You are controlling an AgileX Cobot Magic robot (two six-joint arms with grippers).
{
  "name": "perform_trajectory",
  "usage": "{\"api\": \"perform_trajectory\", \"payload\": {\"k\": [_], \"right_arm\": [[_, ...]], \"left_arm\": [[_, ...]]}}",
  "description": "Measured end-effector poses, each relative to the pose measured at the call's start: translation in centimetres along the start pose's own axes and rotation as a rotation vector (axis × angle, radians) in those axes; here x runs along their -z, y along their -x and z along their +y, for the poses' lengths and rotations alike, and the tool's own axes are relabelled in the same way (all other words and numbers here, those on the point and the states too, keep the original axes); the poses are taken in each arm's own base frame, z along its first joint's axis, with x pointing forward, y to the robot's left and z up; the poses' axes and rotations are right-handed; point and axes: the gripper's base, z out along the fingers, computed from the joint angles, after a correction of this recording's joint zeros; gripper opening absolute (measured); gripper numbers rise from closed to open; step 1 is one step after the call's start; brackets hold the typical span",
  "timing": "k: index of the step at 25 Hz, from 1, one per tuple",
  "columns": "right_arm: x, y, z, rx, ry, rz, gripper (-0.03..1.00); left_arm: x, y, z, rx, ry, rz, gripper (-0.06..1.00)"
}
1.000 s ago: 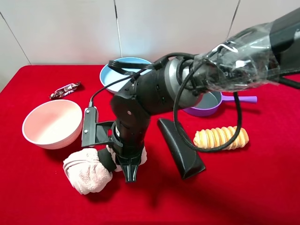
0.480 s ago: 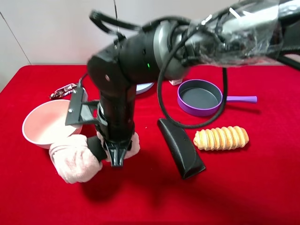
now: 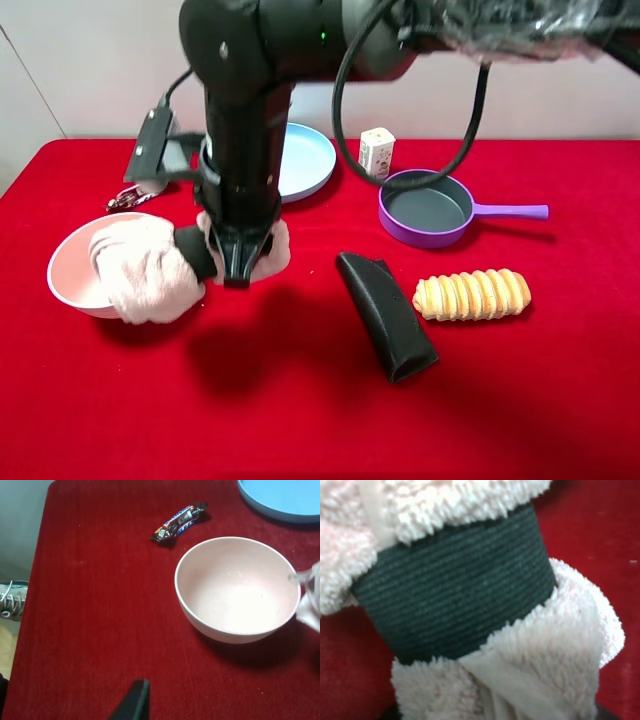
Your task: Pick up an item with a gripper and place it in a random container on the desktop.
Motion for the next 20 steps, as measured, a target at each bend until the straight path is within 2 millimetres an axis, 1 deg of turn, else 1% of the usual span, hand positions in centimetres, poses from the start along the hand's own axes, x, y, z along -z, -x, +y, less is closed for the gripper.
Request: {"api": "perform_trajectory", "payload": {"k": [1, 2, 13, 14, 20], "right_arm": [[0.3, -0.1, -0.5, -0.007, -0.009, -0.008, 0.28], [0.3, -0.1, -0.5, -0.007, -0.009, -0.008, 0.28], [3.1, -3.1, -6.6, -0.083, -0.112, -0.068, 0.28], [3.4, -3.7, -7.7, -0.097, -0.141, -0.084, 0.28], [3.6, -5.3, -10.5, -0.129, -0.244, -0.148, 0.28]], "left_arm": [[0.0, 0.0, 0.0, 0.0, 0.0, 0.0, 0.98], [0.0, 0.0, 0.0, 0.0, 0.0, 0.0, 0.98], [0.0, 0.0, 0.0, 0.0, 0.0, 0.0, 0.98], [0.0, 0.0, 0.0, 0.0, 0.0, 0.0, 0.98], [0.0, 0.0, 0.0, 0.0, 0.0, 0.0, 0.98]]}}
